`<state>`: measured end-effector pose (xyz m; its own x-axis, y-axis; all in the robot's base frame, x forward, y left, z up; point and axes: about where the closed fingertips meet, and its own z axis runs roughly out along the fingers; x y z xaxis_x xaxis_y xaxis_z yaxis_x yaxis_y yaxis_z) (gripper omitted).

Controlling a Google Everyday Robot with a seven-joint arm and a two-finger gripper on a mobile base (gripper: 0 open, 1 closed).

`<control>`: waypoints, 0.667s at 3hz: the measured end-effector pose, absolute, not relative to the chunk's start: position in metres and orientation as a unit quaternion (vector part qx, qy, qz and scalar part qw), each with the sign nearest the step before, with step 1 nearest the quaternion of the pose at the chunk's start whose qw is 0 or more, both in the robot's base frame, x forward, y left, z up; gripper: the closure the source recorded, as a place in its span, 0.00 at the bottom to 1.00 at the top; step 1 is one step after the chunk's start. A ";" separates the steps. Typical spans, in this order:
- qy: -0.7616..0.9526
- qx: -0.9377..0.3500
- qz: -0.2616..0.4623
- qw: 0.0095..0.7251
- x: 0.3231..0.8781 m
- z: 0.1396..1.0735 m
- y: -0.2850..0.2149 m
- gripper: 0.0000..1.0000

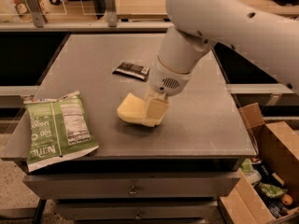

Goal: Move sponge near green jalapeno chip bag

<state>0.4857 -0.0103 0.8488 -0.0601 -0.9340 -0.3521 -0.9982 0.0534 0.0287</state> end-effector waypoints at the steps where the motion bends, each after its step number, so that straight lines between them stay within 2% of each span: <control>1: 0.698 -0.691 0.145 0.119 0.481 0.850 0.019 0.59; 2: 0.676 -0.710 0.157 0.117 0.472 0.851 0.051 0.36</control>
Offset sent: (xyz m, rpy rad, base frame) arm -0.0240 0.1001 0.0046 0.0550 0.0299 0.1856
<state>0.4721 0.0509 0.8511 0.0370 -0.9236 -0.3816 -0.9972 -0.0590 0.0460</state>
